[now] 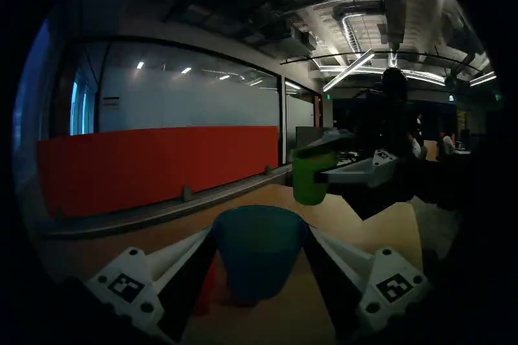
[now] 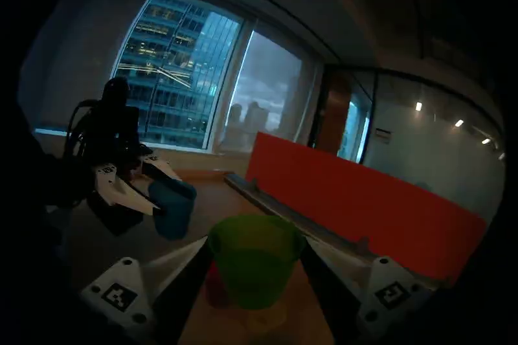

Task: Pour water

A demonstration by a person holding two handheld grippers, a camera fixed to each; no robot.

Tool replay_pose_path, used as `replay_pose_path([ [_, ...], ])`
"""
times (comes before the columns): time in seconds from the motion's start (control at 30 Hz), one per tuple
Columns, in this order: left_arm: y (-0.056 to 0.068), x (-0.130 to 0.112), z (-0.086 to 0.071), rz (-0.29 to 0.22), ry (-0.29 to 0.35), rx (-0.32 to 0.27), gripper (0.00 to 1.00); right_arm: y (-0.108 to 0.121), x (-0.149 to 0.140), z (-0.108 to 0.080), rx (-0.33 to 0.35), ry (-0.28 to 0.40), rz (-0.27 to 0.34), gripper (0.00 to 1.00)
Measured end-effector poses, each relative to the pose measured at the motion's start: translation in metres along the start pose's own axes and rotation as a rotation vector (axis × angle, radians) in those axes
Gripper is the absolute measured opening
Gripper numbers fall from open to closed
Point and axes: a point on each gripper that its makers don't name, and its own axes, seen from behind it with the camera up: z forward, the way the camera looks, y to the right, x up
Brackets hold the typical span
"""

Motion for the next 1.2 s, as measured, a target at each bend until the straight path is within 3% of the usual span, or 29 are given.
replay_pose_path([
  [1.0, 0.015, -0.006, 0.006, -0.001, -0.005, -0.031, 0.89, 0.006, 0.048, 0.016, -0.012, 0.022, -0.290, 0.92],
  [1.2, 0.019, -0.006, 0.008, 0.000, -0.005, -0.041, 0.89, 0.005, 0.054, 0.021, -0.008, 0.021, -0.323, 0.92],
])
